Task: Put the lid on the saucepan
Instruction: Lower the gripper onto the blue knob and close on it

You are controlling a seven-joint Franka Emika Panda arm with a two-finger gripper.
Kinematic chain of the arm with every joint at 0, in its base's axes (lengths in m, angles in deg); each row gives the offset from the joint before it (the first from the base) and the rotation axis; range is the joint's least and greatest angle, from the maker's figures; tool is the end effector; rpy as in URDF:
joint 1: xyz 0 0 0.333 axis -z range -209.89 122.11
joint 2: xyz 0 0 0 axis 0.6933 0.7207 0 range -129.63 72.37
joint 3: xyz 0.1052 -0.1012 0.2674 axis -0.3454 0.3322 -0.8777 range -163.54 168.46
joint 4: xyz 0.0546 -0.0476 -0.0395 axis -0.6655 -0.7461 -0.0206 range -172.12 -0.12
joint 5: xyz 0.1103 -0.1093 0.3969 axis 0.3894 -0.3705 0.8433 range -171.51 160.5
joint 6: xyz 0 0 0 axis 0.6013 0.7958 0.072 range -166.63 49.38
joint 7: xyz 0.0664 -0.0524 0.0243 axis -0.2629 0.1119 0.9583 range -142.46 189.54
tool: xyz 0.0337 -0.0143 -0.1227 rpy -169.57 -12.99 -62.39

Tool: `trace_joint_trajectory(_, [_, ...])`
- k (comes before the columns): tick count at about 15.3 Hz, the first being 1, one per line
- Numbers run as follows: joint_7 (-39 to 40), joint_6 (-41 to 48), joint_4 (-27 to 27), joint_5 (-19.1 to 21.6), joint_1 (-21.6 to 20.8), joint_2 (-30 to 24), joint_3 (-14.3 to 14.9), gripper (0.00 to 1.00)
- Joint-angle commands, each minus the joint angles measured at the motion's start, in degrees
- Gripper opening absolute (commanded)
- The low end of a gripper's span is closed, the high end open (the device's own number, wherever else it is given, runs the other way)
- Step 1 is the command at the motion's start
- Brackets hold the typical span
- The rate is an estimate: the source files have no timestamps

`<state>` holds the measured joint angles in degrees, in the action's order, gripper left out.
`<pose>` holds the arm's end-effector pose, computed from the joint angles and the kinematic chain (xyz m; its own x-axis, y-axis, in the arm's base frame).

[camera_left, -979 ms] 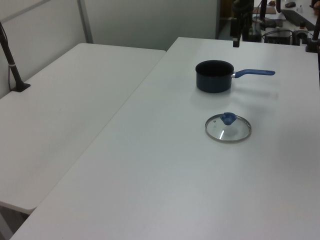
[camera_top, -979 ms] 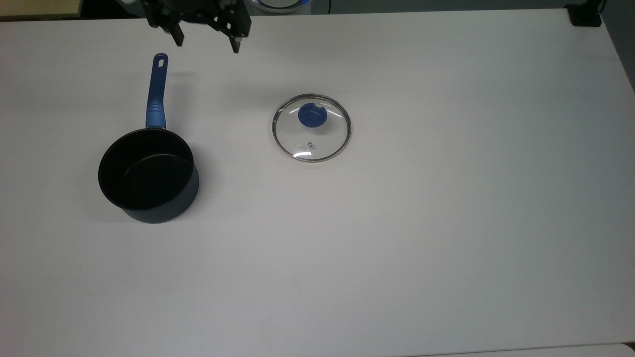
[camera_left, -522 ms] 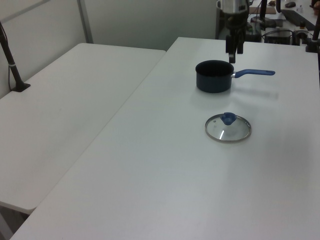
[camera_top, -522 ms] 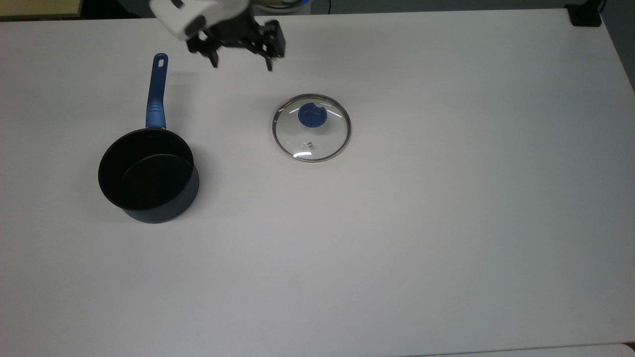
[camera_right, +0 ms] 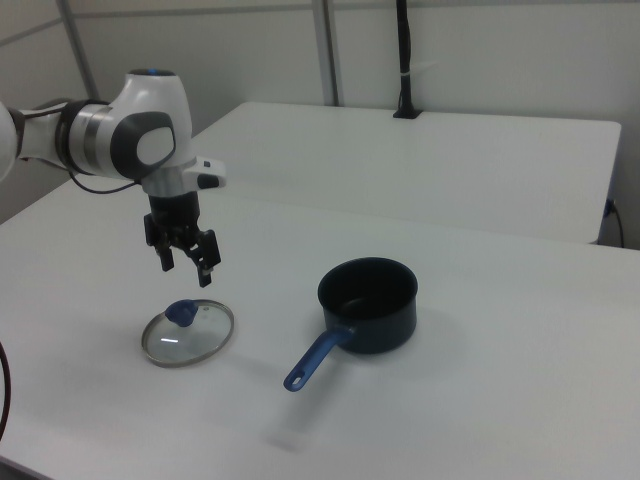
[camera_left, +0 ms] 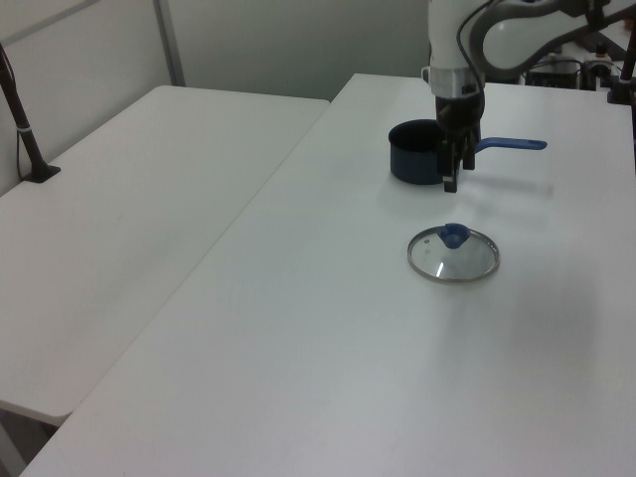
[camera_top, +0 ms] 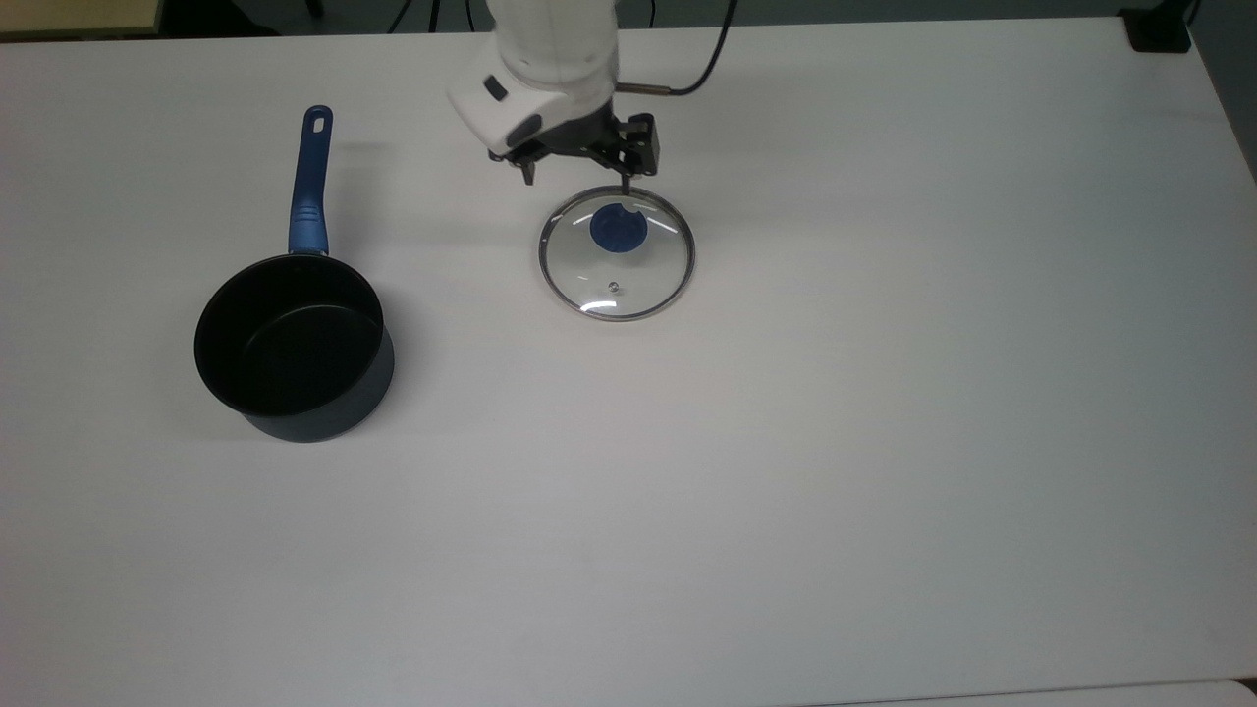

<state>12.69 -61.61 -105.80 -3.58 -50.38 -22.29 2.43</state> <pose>0.5974 0.0714 0.3807 0.9902 -0.0875 -0.1092 -0.0891 -0.9960 -0.0099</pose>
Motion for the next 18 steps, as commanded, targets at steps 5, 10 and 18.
trace_joint_trajectory(5, [-2.3,-3.2,-1.2,-2.4,-2.1,4.5,-0.4,1.00])
trace_joint_trajectory(10, [-4.3,-4.7,-1.2,-4.2,-3.1,7.2,-0.5,1.00])
trace_joint_trajectory(18, [-9.2,-6.8,-1.1,-7.4,-4.2,10.0,-1.3,1.00])
